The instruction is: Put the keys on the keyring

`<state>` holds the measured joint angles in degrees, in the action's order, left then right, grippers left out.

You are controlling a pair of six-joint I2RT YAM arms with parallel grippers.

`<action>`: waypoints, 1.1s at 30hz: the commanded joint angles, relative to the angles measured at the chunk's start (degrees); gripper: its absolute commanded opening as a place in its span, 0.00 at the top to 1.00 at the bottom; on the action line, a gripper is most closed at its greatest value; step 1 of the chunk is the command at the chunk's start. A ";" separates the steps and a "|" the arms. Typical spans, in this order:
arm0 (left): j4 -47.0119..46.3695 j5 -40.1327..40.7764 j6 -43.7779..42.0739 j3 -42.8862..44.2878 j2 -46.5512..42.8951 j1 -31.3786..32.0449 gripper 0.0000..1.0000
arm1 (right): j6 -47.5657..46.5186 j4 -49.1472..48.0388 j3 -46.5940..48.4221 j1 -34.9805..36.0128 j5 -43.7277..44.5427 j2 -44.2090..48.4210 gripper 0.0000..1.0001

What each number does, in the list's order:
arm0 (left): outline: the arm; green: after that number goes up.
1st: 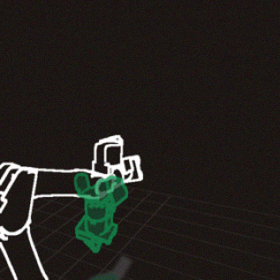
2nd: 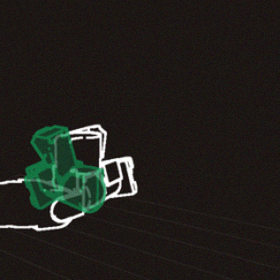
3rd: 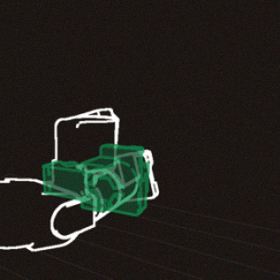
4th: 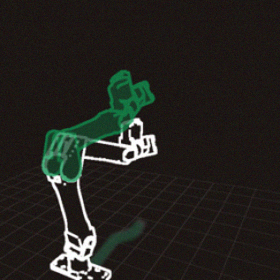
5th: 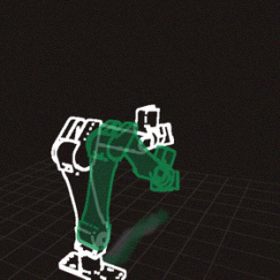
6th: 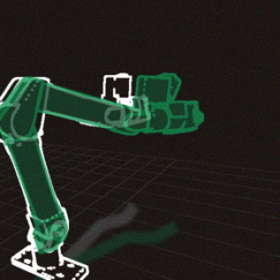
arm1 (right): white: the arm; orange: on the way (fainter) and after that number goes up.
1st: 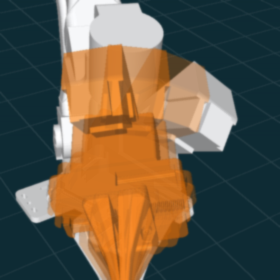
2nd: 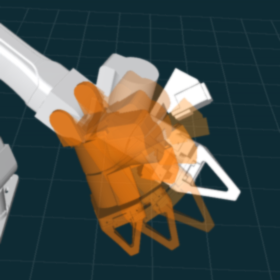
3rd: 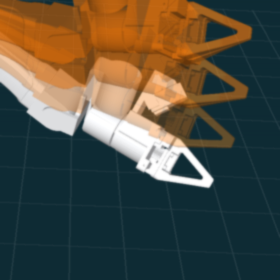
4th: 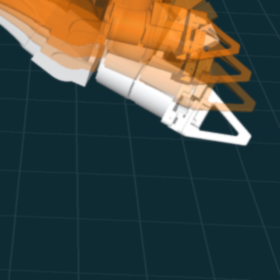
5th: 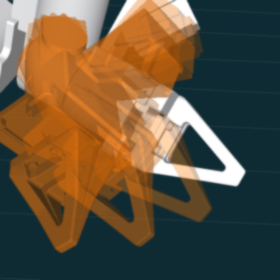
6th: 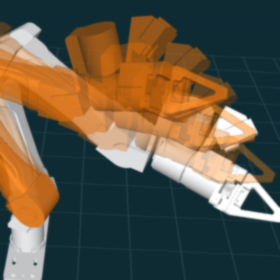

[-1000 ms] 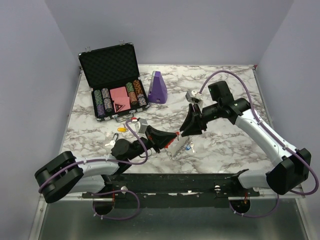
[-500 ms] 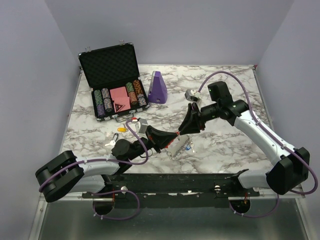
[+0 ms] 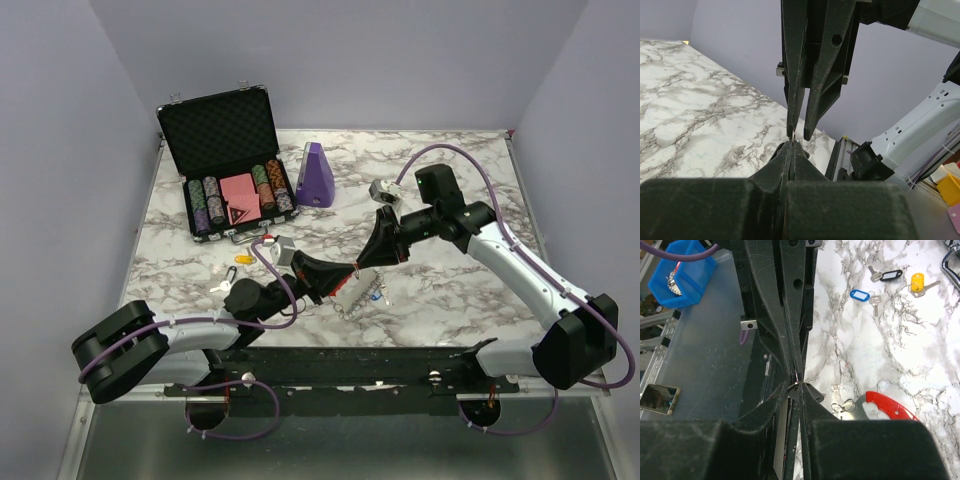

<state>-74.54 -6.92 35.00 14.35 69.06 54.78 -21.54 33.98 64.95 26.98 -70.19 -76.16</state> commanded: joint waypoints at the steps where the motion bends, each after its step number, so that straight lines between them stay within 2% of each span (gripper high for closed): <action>1: -14.75 1.91 0.59 0.50 0.46 0.50 1.00 | 0.97 -1.54 -1.05 0.09 -1.96 0.22 0.78; 7: -15.19 2.00 0.68 0.77 0.82 0.59 1.00 | 1.76 -2.34 -1.49 0.09 -2.14 0.05 0.80; 14: -15.28 2.17 0.59 1.03 0.99 0.76 1.00 | 1.85 -2.25 -1.58 0.09 -2.67 0.05 0.87; 19: -15.19 2.08 0.59 1.12 0.99 0.85 1.00 | 1.68 -2.16 -1.40 0.00 -3.11 -0.04 0.99; 24: -13.18 1.73 0.33 1.03 0.56 0.85 1.00 | 0.89 0.29 0.00 0.09 -1.36 -0.13 0.99; 25: -12.30 1.65 0.24 0.86 0.12 0.94 0.96 | -0.94 1.95 0.70 0.09 -0.65 -0.13 0.99; 26: -10.64 1.64 0.07 0.51 -1.02 0.85 0.75 | -2.70 3.71 1.32 0.09 0.31 -0.22 0.99; 28: -5.47 2.17 -0.81 -0.55 -4.96 0.59 0.50 | -6.04 7.23 2.81 0.00 2.77 -0.39 0.99; 30: 2.70 2.08 -2.82 -1.51 -10.66 0.50 0.33 | -10.34 11.62 4.48 0.09 5.67 -0.57 0.99; 33: 25.85 1.65 -7.04 0.49 -21.82 -0.11 0.15 | -17.73 19.17 7.81 0.44 11.20 -2.23 0.99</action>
<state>-71.26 -5.85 33.82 13.56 60.82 55.20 -28.77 41.95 68.25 27.00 -66.37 -76.55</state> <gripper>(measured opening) 0.720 0.009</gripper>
